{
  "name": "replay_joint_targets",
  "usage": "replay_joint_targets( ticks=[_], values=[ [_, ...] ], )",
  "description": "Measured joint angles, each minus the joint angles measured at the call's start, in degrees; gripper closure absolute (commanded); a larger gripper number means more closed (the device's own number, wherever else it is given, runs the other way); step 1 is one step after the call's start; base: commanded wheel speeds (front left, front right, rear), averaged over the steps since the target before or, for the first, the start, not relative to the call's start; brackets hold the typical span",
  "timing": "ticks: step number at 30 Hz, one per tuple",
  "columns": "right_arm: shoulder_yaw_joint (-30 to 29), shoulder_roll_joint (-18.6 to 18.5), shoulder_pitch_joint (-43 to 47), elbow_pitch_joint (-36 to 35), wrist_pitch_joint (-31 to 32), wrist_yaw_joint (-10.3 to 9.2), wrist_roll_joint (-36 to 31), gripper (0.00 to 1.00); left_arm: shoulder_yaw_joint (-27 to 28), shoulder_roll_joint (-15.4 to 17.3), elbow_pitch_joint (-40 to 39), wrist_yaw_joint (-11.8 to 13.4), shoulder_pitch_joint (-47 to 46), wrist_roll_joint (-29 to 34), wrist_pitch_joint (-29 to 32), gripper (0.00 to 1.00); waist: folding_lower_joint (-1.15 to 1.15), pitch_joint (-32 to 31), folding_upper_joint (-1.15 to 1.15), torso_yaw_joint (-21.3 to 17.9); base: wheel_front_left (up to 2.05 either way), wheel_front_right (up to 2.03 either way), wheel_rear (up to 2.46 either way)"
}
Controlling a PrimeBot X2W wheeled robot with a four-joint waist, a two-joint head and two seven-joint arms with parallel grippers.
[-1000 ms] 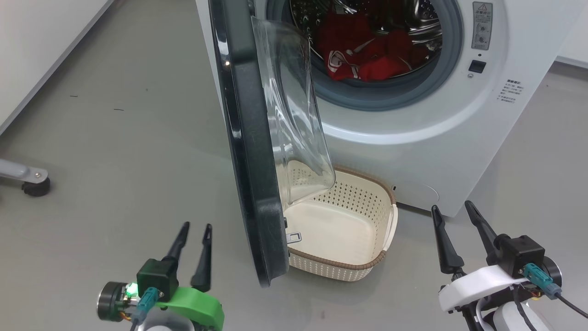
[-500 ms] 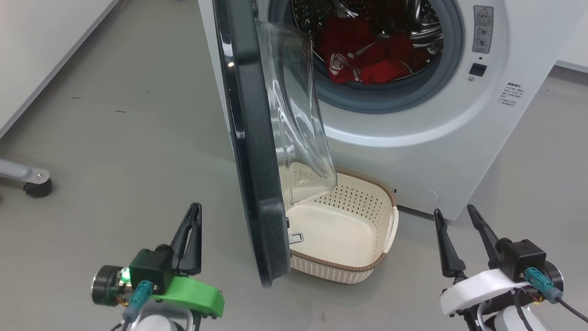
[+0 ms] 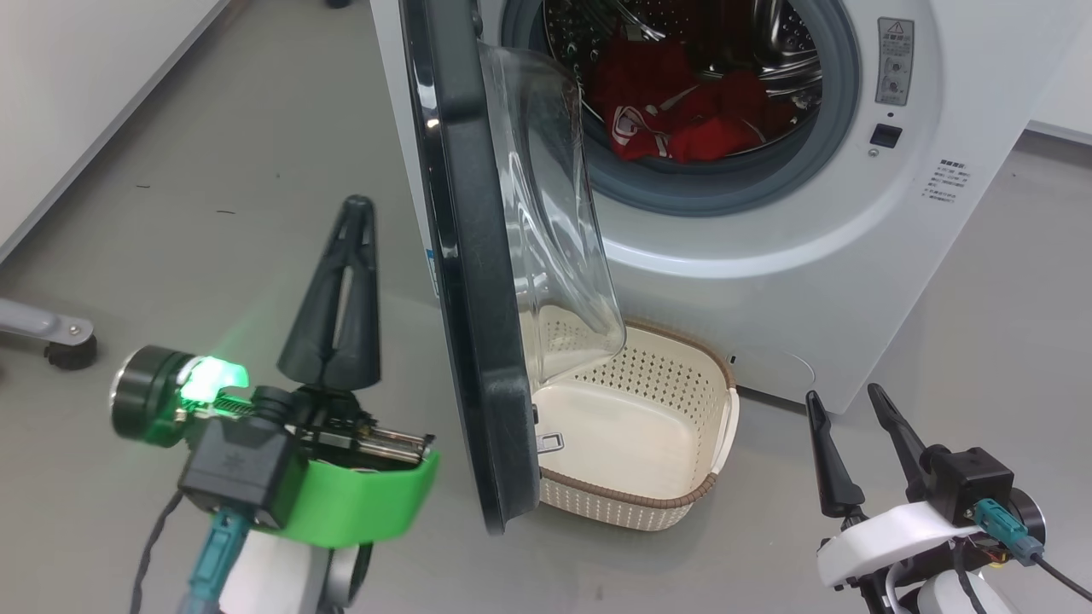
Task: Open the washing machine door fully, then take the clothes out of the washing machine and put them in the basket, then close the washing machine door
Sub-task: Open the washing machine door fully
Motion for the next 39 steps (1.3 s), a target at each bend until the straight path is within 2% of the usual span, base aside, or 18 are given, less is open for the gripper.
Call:
replay_joint_targets(
  ticks=[8,11,18,26,33,39],
  values=[
    [-0.5,0.6,0.0,0.0,0.0,0.82,-0.8,0.0,-8.0,0.0,-4.7,-4.0,0.1,0.3,0.0,1.0,0.0,0.0,0.0,-0.5,0.0,0.0,0.0],
    [-0.7,0.9,0.1,0.1,0.0,0.86,-1.1,0.0,-12.6,0.0,-4.3,-6.9,2.2,-0.8,0.2,1.0,0.0,0.2,0.0,-0.8,0.0,0.0,0.0],
    [-1.0,1.1,0.1,0.3,0.0,1.44,-1.7,0.0,-17.1,0.2,0.3,-10.2,6.4,-5.1,6.5,1.0,0.0,0.5,0.0,-1.2,0.0,0.0,0.0],
    [-1.5,1.5,0.1,0.5,0.0,1.85,-2.4,0.0,-17.0,1.4,7.6,-10.1,10.6,-8.7,13.0,1.0,0.0,0.9,0.0,-1.7,0.0,0.0,0.0],
    [-2.4,1.9,0.1,0.7,0.0,2.33,-2.8,0.0,-13.6,1.3,10.2,-8.6,11.0,-9.6,13.4,1.0,0.0,1.3,0.0,-2.0,0.0,0.0,0.0],
    [-2.7,2.1,0.1,0.8,0.0,2.35,-2.9,0.0,-13.0,1.2,10.7,-8.4,10.9,-9.9,13.4,1.0,0.0,1.5,0.0,-2.2,0.0,0.0,0.0]
  ],
)
